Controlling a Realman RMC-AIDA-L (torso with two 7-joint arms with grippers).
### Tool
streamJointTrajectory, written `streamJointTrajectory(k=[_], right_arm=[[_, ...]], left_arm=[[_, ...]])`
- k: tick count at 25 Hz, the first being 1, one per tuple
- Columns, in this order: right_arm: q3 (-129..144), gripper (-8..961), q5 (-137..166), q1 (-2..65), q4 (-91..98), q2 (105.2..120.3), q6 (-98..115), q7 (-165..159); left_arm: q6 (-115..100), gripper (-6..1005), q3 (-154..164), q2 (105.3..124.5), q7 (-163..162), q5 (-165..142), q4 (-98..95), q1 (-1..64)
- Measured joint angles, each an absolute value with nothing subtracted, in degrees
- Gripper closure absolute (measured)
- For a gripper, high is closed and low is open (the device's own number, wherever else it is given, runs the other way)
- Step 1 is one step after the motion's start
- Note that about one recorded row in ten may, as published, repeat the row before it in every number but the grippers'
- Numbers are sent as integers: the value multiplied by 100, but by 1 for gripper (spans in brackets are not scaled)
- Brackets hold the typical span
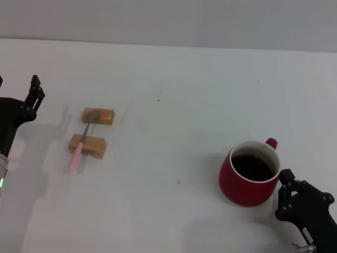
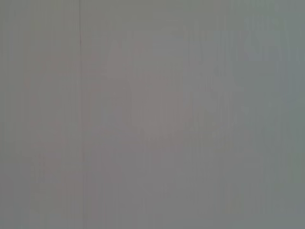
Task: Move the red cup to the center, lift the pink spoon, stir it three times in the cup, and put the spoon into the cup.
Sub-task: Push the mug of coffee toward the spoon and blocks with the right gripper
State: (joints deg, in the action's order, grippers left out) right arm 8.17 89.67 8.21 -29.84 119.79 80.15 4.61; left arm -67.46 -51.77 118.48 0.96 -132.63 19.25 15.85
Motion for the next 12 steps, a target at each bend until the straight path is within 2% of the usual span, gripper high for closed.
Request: streamJointTrajectory(k=[12], right_arm=[[782, 954, 9235, 1108, -2989, 11980, 7826, 421]], left_arm=[[-6756, 202, -5177, 11847, 96, -13270, 1924, 1577]])
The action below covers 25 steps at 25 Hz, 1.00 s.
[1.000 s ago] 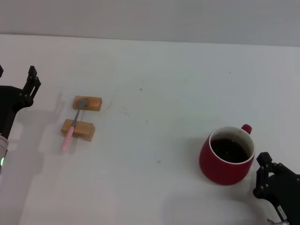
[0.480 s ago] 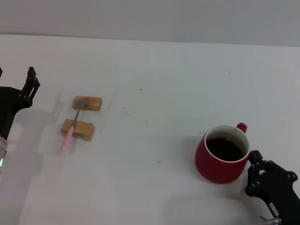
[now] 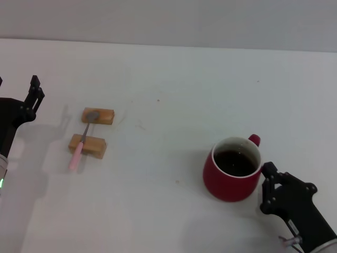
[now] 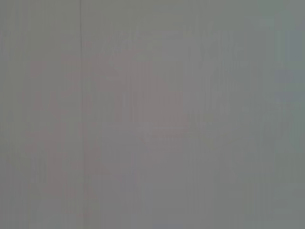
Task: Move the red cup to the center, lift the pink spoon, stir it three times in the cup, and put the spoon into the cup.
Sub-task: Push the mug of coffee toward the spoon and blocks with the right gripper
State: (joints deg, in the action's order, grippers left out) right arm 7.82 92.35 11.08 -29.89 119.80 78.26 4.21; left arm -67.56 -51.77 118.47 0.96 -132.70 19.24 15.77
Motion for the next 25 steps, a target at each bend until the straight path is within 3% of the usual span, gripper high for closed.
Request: streamJointTrajectory(k=[25], right_arm=[[817, 954, 9280, 1706, -2985, 11980, 7319, 404]], left_arm=[[-6759, 204, -5177, 11856, 96, -13271, 1932, 1578]])
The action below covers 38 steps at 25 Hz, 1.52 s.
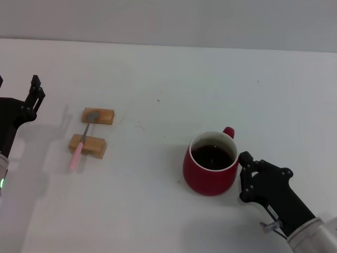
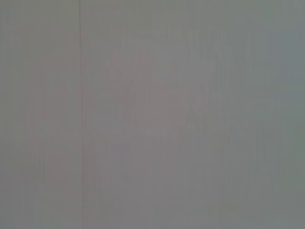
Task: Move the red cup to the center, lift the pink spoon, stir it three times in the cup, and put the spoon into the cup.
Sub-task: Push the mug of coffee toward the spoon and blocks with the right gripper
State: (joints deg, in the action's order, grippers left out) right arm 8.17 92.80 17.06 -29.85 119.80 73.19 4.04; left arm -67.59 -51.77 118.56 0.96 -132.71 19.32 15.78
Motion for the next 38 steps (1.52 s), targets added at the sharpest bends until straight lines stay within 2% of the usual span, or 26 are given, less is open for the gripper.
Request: streamJointTrajectory(k=[14, 30, 38], right_arm=[[744, 953, 9345, 1988, -2963, 11980, 7027, 404], [738, 953, 9421, 1190, -2954, 11974, 7652, 449], [741, 954, 9566, 1192, -2980, 11977, 7617, 452]], left_arm=[[-6759, 206, -5177, 11857, 96, -13271, 1924, 1577], [-6751, 207, -5177, 11847, 96, -13281, 1873, 1613], [-6750, 208, -5177, 11847, 96, -13287, 1872, 1615]])
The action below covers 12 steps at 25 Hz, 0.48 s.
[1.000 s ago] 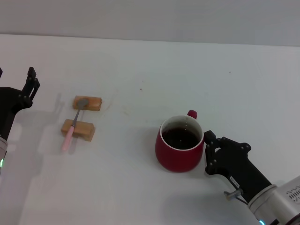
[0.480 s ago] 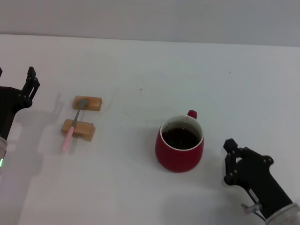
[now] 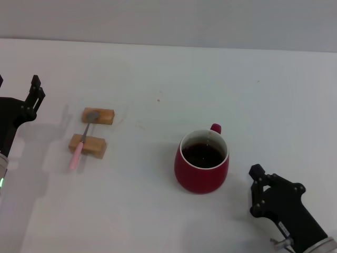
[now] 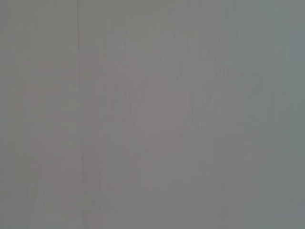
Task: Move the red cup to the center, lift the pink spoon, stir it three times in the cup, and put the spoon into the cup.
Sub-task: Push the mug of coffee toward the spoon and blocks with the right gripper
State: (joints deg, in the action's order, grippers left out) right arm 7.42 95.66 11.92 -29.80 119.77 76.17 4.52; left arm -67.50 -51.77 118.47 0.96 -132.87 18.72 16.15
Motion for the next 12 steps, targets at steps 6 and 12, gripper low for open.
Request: streamJointTrajectory(k=[6, 12], right_arm=[[740, 953, 9757, 1310, -2995, 11988, 7486, 455], [729, 954, 9879, 1411, -3018, 11989, 7359, 457]], left_arm=[[-6750, 209, -5177, 11854, 96, -13286, 1872, 1607], [-6753, 210, -5177, 11857, 96, -13290, 1881, 1626]])
